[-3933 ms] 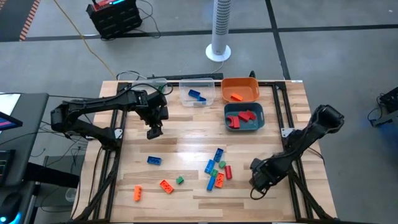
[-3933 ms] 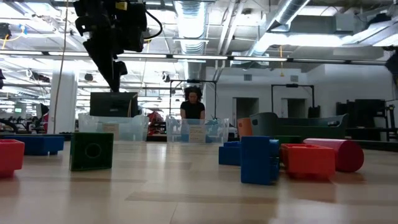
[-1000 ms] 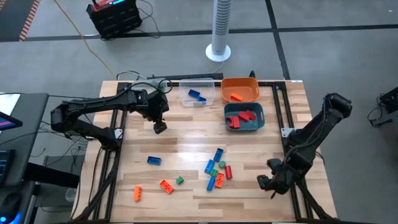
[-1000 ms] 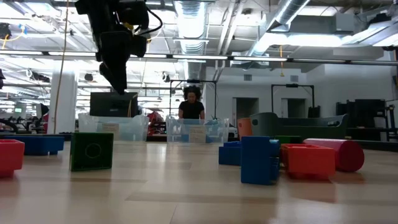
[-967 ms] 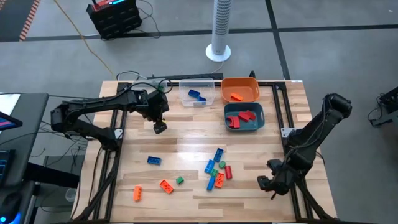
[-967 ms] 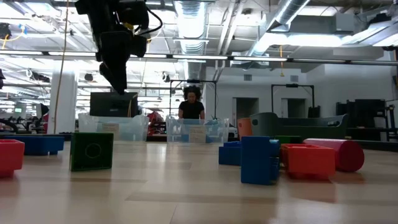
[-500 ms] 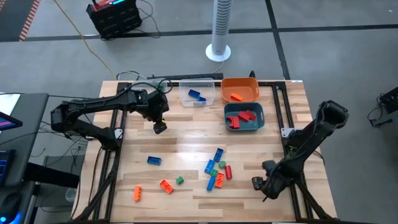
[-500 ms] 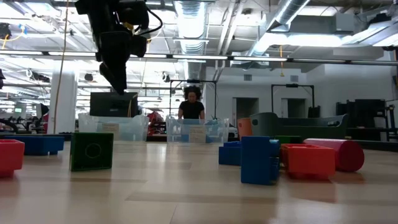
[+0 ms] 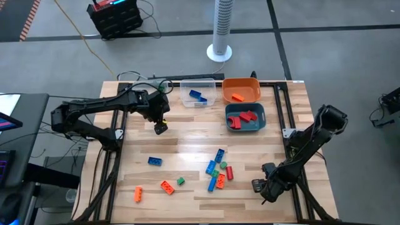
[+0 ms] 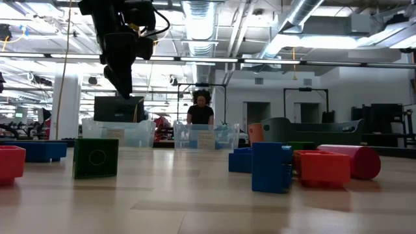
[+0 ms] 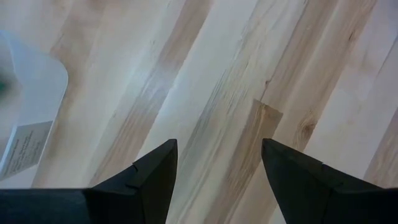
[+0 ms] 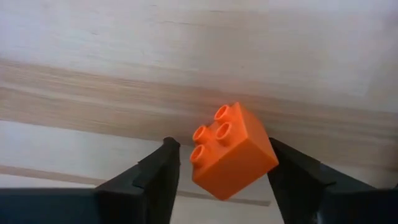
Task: Sort blocks
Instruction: Put the orange game piece into the orange bin
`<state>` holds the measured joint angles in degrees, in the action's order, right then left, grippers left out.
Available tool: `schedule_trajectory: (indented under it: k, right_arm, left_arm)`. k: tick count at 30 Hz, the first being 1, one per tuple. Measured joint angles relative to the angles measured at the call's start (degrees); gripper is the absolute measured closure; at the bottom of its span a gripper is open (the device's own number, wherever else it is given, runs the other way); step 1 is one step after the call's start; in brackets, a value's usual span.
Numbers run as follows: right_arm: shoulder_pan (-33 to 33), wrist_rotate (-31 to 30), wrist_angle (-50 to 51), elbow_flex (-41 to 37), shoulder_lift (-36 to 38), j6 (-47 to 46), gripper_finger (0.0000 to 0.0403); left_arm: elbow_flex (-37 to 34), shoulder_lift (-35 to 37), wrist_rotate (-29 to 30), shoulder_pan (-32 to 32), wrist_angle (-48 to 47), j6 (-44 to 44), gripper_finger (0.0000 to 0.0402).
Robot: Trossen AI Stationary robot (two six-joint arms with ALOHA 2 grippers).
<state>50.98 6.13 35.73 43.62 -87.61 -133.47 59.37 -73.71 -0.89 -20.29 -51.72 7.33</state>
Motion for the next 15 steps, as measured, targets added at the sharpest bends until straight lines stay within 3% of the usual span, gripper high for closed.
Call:
schedule_trajectory:
  k: [8, 15]
  right_arm:
    - [0.0, -0.7, 1.8, 0.0, 0.2, 1.4, 0.0259]
    - [-0.9, -0.9, 2.1, 0.0, 0.3, 5.9, 0.0304]
  left_arm:
    - [0.0, 0.0, 0.0, 0.0, 0.0, 0.0, 0.0174]
    - [0.0, 0.0, 0.0, 0.0, 0.0, 0.0, 0.0174]
